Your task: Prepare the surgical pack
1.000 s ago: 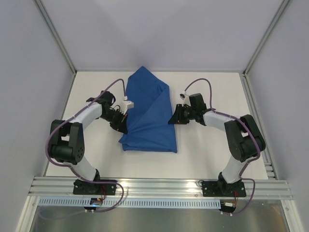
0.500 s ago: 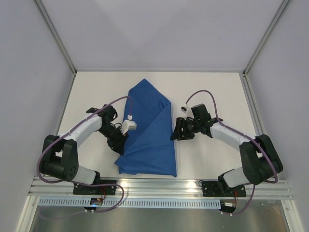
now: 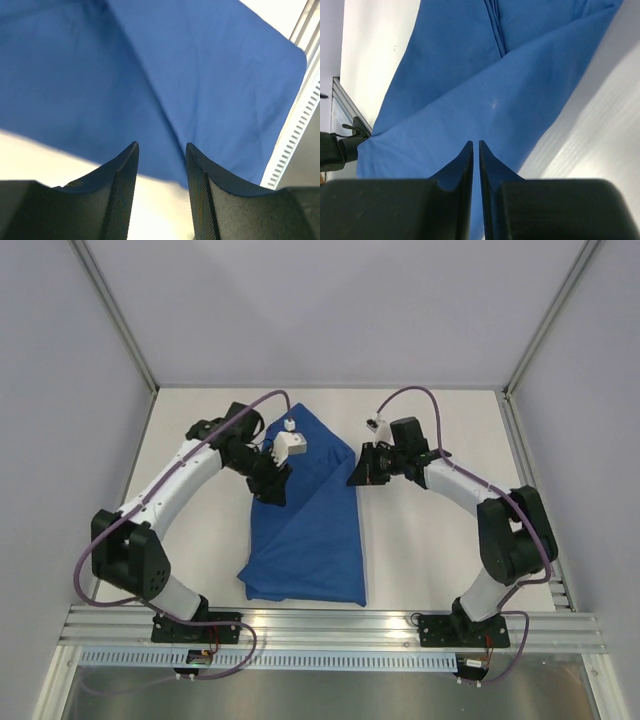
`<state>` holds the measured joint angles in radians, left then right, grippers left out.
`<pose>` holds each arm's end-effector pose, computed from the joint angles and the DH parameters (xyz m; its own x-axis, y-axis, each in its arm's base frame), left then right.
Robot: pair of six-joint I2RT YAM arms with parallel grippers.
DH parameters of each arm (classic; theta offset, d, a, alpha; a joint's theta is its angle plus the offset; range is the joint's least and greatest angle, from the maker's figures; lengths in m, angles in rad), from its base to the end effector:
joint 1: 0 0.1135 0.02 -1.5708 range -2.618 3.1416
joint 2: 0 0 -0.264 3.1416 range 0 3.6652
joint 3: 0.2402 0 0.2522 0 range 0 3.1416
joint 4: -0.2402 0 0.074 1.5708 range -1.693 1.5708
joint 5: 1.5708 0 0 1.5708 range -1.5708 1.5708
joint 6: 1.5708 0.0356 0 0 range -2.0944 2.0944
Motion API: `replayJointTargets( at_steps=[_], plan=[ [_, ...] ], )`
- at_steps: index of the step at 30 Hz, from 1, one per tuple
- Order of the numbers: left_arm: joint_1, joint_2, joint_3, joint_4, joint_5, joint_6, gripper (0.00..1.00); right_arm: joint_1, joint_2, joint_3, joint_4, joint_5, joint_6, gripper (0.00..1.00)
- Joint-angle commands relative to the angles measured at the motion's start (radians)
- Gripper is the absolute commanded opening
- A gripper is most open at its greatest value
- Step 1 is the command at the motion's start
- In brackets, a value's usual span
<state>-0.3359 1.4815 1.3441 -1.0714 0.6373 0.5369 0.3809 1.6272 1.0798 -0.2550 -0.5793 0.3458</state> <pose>0.2608 -0.1135 0.3064 -0.5214 0.6175 -0.5889 0.8502 0.4347 -0.2970 0.3153 0.1472 0.2262 -0.8531 -0.0361 -0.5204 -0.3987 0.6884 0.6059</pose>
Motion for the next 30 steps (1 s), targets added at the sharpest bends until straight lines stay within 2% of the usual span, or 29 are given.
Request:
replayJointTargets(
  at_steps=[1,8,13,24,30],
  plan=[
    [-0.128,0.114,0.052,0.066,-0.011,-0.089,0.5,-0.002,0.078,0.045,0.121,-0.103,0.03,0.08],
    [-0.158,0.295,0.121,0.27,-0.048,-0.233,0.49,0.0,0.249,0.069,0.233,-0.14,0.085,0.03],
    [-0.158,0.456,0.164,0.237,-0.088,-0.223,0.45,-0.007,0.335,0.071,0.315,-0.125,0.137,0.0],
    [-0.158,0.482,0.049,0.254,-0.157,-0.181,0.4,-0.03,0.465,0.123,0.364,-0.073,0.216,0.01],
    [-0.158,0.482,0.015,0.265,-0.177,-0.169,0.39,-0.091,0.522,0.186,0.407,-0.027,0.318,0.0]
  ],
)
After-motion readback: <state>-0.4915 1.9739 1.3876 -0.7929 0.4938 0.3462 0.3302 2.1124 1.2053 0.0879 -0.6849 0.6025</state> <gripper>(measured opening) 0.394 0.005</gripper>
